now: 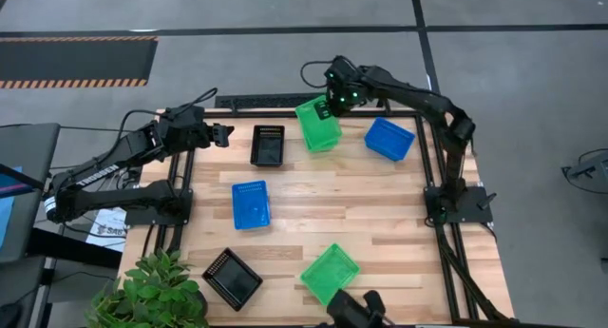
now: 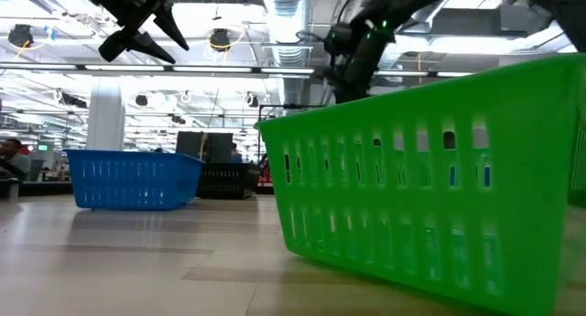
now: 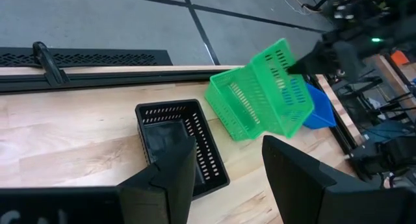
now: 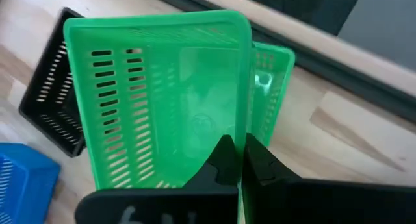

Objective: Stack baskets by color
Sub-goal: Stack the middle right green bin on the top green bin

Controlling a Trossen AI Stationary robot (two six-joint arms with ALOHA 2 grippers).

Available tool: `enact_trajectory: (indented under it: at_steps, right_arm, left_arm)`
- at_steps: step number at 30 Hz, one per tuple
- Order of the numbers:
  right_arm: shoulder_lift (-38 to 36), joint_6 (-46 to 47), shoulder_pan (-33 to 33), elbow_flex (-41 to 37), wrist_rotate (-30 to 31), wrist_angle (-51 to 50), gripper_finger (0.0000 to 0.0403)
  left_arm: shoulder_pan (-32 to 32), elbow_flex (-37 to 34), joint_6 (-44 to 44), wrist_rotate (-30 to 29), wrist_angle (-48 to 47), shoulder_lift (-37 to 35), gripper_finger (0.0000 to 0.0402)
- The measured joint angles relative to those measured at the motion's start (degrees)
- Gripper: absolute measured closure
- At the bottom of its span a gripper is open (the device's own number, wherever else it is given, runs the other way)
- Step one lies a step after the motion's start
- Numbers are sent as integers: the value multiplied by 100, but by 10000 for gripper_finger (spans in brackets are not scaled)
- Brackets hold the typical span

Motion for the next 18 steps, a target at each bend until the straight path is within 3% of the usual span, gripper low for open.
enact_trajectory:
  at_steps: [12,18]
  right_arm:
    - [210,-105,-574,-2,-1153,486,399]
    - [206,-72,-550,-238,-1219,621,398]
  left_arm:
    - [0,-1,-160,-52,1,2,237]
    - [-2,-1,-162,-138,1,1,237]
